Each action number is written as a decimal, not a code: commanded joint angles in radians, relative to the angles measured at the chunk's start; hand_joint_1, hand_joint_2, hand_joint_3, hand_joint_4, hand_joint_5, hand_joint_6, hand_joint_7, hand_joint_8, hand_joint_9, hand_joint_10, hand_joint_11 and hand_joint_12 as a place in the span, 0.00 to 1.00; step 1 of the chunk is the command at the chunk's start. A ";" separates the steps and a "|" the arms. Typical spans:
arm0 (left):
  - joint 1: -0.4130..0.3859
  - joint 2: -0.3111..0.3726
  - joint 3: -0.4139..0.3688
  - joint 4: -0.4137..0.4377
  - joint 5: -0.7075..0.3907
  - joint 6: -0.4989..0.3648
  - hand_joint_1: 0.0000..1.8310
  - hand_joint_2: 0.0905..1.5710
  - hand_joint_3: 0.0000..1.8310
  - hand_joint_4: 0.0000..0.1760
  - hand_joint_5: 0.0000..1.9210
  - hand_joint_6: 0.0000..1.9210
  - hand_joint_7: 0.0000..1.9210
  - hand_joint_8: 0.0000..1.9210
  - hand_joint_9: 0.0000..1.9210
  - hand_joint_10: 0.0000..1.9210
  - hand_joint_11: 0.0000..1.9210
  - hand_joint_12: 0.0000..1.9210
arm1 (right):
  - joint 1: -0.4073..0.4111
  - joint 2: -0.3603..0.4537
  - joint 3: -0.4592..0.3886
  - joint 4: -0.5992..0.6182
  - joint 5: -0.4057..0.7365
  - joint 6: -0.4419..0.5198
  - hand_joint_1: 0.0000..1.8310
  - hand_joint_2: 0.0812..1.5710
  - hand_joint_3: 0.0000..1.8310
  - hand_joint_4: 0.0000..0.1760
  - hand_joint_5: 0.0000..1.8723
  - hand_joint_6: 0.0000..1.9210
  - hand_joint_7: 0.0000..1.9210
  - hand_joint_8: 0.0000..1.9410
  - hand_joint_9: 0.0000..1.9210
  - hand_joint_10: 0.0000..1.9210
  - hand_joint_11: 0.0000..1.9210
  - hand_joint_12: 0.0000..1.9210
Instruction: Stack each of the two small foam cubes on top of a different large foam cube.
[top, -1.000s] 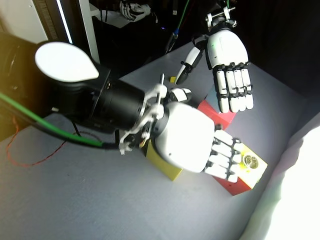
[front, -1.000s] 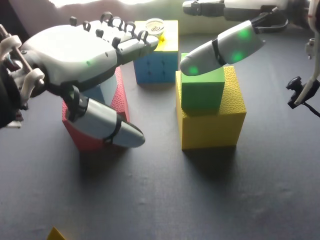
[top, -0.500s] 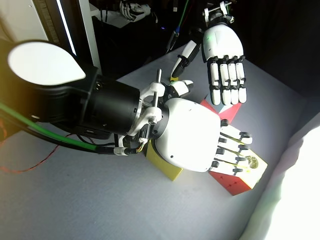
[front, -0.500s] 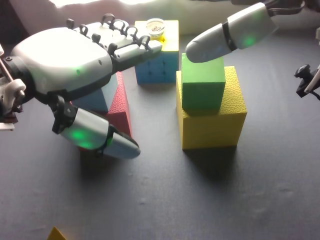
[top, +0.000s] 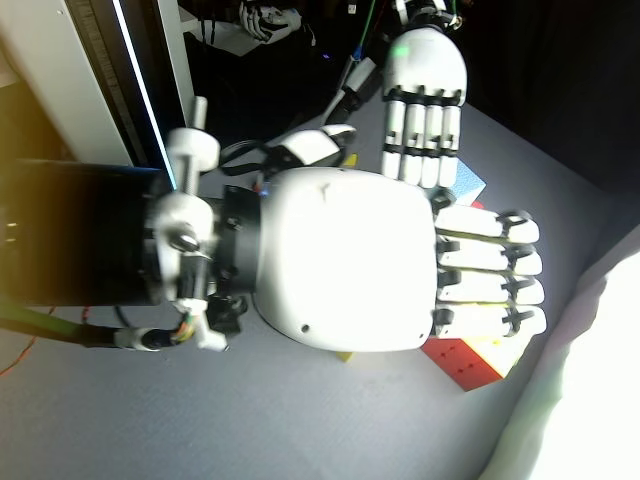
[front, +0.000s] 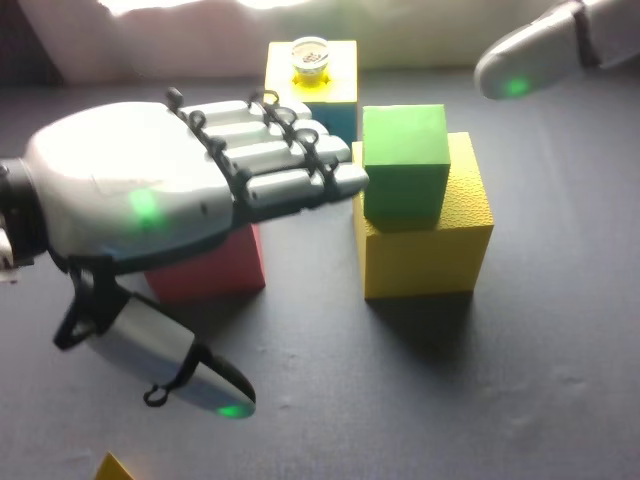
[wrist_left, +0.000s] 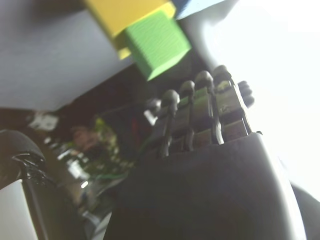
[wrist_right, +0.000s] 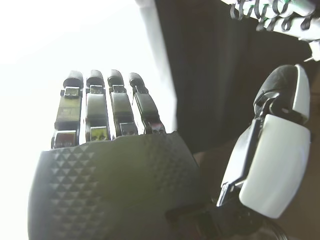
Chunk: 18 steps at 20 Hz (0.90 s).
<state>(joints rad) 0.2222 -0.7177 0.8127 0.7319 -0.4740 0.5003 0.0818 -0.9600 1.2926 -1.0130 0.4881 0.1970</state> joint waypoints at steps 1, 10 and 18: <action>-0.011 0.022 -0.001 -0.008 -0.119 -0.019 0.23 0.50 0.00 0.00 0.00 0.00 0.00 0.00 0.00 0.00 0.00 0.00 | -0.010 0.018 0.002 0.045 0.075 -0.020 0.17 0.43 0.00 0.00 0.00 0.00 0.00 0.00 0.00 0.00 0.00 0.00; 0.005 0.021 -0.011 0.055 -0.132 -0.072 0.21 0.51 0.00 0.00 0.00 0.00 0.00 0.00 0.00 0.00 0.00 0.00 | -0.157 0.144 -0.144 0.101 0.157 -0.427 0.17 0.44 0.00 0.00 0.00 0.00 0.00 0.00 0.00 0.00 0.00 0.00; 0.009 0.019 -0.025 0.000 -0.147 -0.026 0.22 0.51 0.00 0.00 0.00 0.00 0.00 0.00 0.00 0.00 0.00 0.00 | -0.181 0.143 -0.183 0.002 0.147 -0.486 0.16 0.44 0.00 0.00 0.00 0.00 0.00 0.00 0.00 0.00 0.00 0.00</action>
<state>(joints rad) 0.2401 -0.7067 0.7891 0.7673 -0.5255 0.4713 -0.1051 -0.8307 1.1099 -1.0599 0.5568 -0.2897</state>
